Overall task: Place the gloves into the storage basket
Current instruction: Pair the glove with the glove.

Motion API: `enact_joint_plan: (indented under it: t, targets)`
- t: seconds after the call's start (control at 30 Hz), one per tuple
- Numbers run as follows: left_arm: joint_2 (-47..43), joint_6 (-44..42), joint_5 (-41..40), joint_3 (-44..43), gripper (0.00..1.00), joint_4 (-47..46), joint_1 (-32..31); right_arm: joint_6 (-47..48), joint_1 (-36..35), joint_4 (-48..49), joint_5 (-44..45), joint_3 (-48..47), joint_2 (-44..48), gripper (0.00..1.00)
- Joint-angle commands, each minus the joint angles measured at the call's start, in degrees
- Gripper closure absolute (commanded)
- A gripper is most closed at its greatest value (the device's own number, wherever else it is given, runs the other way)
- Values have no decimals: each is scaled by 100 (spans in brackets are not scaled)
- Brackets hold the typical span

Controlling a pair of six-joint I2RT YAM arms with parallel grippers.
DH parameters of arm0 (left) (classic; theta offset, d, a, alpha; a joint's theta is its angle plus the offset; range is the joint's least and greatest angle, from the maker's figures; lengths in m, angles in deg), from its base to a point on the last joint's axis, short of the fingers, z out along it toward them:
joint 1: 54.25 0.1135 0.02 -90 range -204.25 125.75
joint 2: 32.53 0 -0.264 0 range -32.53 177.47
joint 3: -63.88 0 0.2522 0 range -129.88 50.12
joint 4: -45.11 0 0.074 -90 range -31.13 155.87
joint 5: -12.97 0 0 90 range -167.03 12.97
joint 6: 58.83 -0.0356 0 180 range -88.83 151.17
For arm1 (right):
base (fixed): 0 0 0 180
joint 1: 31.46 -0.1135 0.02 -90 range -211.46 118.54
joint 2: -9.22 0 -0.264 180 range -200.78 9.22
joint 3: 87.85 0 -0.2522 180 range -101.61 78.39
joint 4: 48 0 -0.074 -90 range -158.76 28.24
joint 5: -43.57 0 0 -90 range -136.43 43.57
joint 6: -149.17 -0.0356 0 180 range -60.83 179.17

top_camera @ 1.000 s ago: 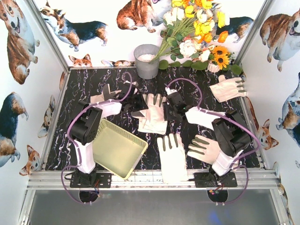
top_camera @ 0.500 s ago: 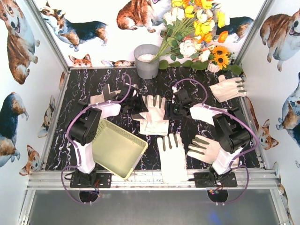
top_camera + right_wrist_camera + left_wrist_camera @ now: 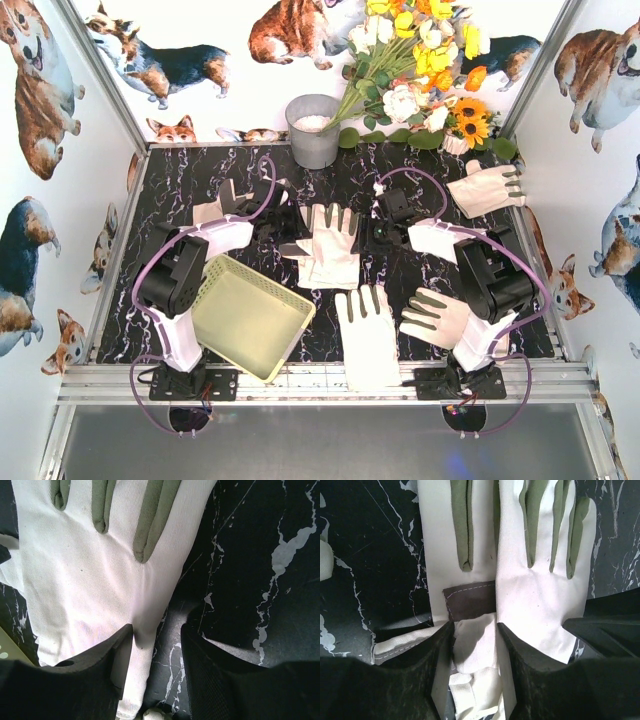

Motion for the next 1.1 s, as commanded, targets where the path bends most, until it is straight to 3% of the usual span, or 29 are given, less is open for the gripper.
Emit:
enact_joint_plan:
  t: [0.0,0.27,0.33,0.47,0.53,1.07]
  targets:
    - [-168,-110,-97,15,71,126,39,31,22,59,-30,-217,-91,56]
    - [-239,-98,-191,10,89,237,40,-332,133,285,-318,-296,-155,60]
    - [-261,-113,-189,-11,93,289,35,-366,158,367,-427,-341,-194,68]
    - [-454,-84,-337,21,100,365,33,-405,247,320,-551,-449,-160,95]
    - [-636,-45,-596,103,100,413,30,-408,298,292,-509,-450,-11,100]
    - [-1381,-200,-1571,482,100,1055,73,-246,189,287,-598,-562,478,100]
